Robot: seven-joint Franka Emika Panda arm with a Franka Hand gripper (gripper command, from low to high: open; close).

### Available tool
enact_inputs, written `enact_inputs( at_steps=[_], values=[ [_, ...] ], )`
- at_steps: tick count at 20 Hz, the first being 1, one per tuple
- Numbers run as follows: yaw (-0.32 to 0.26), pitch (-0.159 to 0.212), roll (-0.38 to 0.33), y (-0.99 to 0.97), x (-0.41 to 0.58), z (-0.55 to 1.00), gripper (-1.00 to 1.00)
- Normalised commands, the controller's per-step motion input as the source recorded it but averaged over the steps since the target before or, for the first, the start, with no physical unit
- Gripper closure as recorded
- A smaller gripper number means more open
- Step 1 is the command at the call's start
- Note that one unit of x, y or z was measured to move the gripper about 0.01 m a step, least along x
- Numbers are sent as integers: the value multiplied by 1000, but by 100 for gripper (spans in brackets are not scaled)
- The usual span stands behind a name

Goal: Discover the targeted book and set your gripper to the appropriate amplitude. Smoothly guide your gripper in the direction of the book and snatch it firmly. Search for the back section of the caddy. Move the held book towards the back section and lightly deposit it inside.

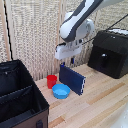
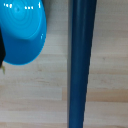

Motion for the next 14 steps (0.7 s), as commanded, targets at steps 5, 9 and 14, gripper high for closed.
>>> enact_inputs(
  at_steps=[5,9,14],
  values=[
    [25,0,-28,-122,-14,-347,-100],
    [26,0,-74,-24,0,-329,-100],
    [-43,12,-63,0,-8,-142,-100]
  ],
)
